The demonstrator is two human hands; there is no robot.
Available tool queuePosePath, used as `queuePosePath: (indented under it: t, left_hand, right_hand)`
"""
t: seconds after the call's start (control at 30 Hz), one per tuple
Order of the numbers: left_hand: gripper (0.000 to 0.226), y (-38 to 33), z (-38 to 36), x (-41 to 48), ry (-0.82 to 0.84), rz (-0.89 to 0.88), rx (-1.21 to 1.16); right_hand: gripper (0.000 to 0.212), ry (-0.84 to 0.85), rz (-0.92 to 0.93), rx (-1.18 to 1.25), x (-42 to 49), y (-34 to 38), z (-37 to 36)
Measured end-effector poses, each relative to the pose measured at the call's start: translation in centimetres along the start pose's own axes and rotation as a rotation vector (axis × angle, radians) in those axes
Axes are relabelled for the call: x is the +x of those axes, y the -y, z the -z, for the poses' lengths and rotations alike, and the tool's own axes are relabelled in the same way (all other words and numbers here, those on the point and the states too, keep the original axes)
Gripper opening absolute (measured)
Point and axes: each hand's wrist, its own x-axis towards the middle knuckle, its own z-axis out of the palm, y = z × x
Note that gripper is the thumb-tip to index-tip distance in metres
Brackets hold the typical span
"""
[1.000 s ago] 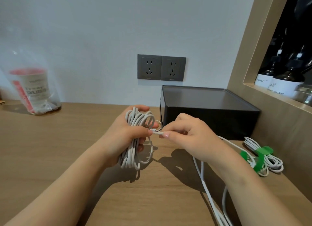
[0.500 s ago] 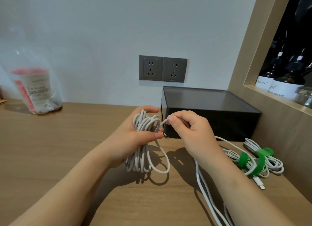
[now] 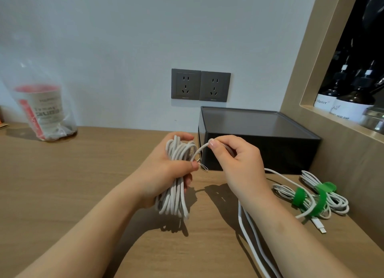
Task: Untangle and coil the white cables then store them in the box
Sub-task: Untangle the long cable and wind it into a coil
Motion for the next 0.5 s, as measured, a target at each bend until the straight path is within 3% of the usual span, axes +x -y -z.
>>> queuePosePath:
  t: [0.17,0.5]
  left_hand:
    - [0.044,-0.02,-0.15,-0.18,0.090,0.082,0.066]
    - [0.026,-0.21,-0.23,-0.40,0.012,0.045,0.146]
  right_hand:
    - [0.006,-0.053,0.027,-0.048,-0.20,-0.01,0.09]
    - [0.012,-0.018,0.018,-0.034,-0.30,0.12,-0.09]
